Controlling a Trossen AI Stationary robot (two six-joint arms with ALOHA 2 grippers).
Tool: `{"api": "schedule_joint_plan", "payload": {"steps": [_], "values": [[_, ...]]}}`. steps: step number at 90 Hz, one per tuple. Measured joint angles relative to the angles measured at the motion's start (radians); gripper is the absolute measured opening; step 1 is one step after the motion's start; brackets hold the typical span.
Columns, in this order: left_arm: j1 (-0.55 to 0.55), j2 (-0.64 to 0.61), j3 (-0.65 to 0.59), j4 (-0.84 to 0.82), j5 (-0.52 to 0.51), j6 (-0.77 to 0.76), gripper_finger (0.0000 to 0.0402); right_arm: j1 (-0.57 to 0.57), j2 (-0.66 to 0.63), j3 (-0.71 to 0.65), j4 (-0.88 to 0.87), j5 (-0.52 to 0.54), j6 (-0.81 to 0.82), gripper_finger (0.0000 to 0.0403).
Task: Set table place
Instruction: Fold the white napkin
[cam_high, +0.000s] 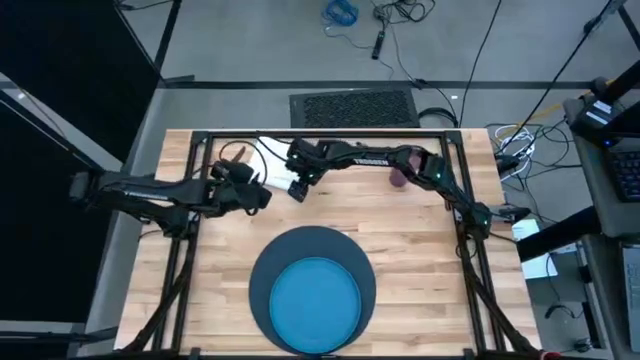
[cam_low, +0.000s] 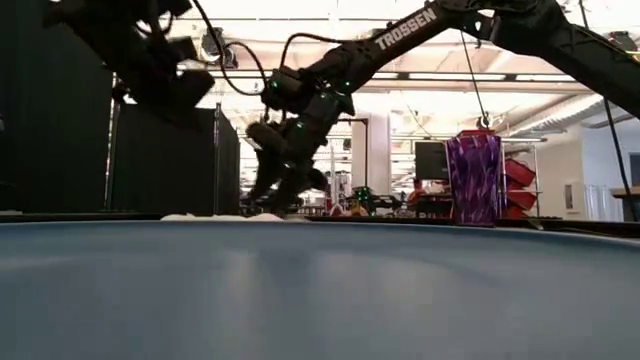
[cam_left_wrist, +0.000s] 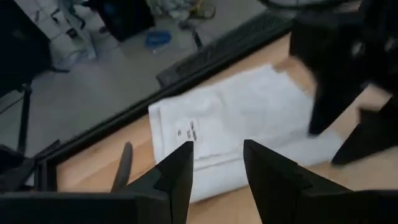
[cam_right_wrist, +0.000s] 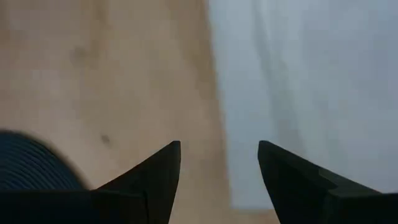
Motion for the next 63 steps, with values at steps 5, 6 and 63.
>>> {"api": "schedule_joint_plan", "payload": {"steps": [5,6,63], "values": [[-0.010,-0.021,0.000,-0.001,-0.001,0.005,0.0127,0.004,0.000,0.000,0.019,0.000,0.027,0.0201],[-0.012,-0.025,0.000,-0.002,-0.001,0.005,0.0127,0.005,-0.001,0.000,0.020,0.000,0.035,0.0201],[-0.057,-0.072,0.001,-0.008,-0.011,0.054,0.0127,-0.008,-0.062,0.002,-0.057,-0.194,0.017,0.0201]]}}
